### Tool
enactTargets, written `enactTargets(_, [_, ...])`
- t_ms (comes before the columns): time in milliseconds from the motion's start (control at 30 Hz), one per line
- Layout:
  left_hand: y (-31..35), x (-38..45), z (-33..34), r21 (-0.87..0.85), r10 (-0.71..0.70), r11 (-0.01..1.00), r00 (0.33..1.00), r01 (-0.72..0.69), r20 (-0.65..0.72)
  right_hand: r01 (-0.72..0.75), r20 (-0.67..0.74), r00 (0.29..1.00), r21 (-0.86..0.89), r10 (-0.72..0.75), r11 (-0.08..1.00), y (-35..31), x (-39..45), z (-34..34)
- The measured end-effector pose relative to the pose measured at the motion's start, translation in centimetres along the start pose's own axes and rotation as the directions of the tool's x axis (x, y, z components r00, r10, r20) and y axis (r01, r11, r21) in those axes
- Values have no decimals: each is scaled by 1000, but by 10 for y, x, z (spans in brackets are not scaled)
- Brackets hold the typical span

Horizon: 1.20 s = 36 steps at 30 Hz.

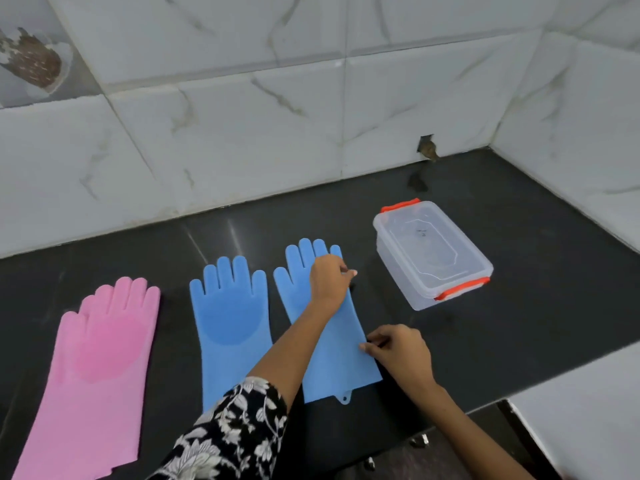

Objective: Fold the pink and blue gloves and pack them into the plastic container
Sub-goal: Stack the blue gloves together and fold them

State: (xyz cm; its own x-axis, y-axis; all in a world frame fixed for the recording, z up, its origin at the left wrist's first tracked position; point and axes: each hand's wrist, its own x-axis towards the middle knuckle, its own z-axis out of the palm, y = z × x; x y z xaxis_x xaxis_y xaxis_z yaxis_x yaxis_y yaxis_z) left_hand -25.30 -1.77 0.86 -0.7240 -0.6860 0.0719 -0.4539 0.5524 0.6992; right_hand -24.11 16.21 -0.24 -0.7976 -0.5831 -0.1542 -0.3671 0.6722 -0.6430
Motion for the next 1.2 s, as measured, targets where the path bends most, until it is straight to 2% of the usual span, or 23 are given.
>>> enactTargets(100, [3, 9, 7, 68, -87, 994, 996, 85, 29, -27, 23, 999, 41, 26, 999, -1, 4, 1])
enactTargets(267, [7, 16, 4, 77, -122, 990, 992, 120, 33, -60, 32, 998, 148, 55, 987, 5, 5, 2])
enactTargets(467, [4, 12, -44, -115, -100, 989, 993, 92, -66, -25, 79, 997, 401, -7, 916, -16, 0, 1])
enactTargets(633, [-29, 2, -104, -309, -192, 940, 972, 144, -133, 47, 96, 989, 505, -110, 862, -65, -11, 21])
enactTargets(800, [-96, -23, -164, -458, -320, 870, 916, 184, -240, 177, 153, 952, 438, -267, 881, -128, -26, 73])
enactTargets(967, [-167, -65, -177, -484, -536, 795, 797, 365, -279, 294, 305, 889, 192, -342, 936, -154, -41, 126])
enactTargets(1033, [-178, -74, -174, -500, -572, 770, 777, 397, -264, 281, 270, 909, 164, -317, 946, -147, -31, 127])
enactTargets(1200, [-178, -71, -165, -474, -507, 805, 829, 358, -235, 169, -7, 985, 182, -171, 969, -135, 29, 105])
